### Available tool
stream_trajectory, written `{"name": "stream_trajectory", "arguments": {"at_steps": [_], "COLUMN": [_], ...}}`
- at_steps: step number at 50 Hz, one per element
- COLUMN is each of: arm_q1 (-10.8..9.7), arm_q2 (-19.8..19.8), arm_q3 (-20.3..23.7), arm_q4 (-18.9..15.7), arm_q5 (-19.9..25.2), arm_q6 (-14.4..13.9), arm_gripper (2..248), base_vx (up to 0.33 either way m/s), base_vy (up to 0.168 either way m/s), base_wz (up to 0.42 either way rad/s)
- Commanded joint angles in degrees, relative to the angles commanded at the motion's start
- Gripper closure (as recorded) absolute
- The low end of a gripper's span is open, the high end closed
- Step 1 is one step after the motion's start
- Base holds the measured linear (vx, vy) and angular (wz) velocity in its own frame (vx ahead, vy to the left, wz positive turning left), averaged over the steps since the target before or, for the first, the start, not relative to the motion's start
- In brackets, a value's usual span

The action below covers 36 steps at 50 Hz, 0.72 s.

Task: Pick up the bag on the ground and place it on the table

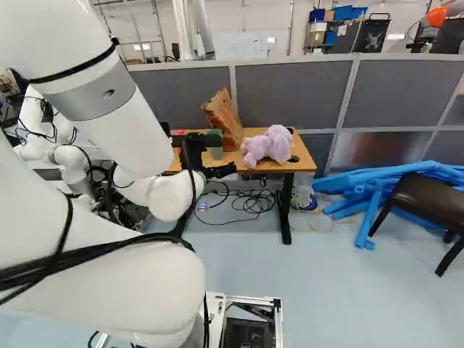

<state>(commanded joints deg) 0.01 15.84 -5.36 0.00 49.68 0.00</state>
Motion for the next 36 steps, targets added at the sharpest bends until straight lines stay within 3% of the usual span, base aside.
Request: {"name": "stream_trajectory", "arguments": {"at_steps": [36], "arm_q1": [-0.01], "arm_q2": [0.16], "arm_q3": [0.36], "arm_q4": [0.00], "arm_q5": [0.32], "arm_q6": [0.00], "arm_gripper": [3], "base_vx": [0.000], "base_vy": [0.000], "base_wz": [0.000]}}
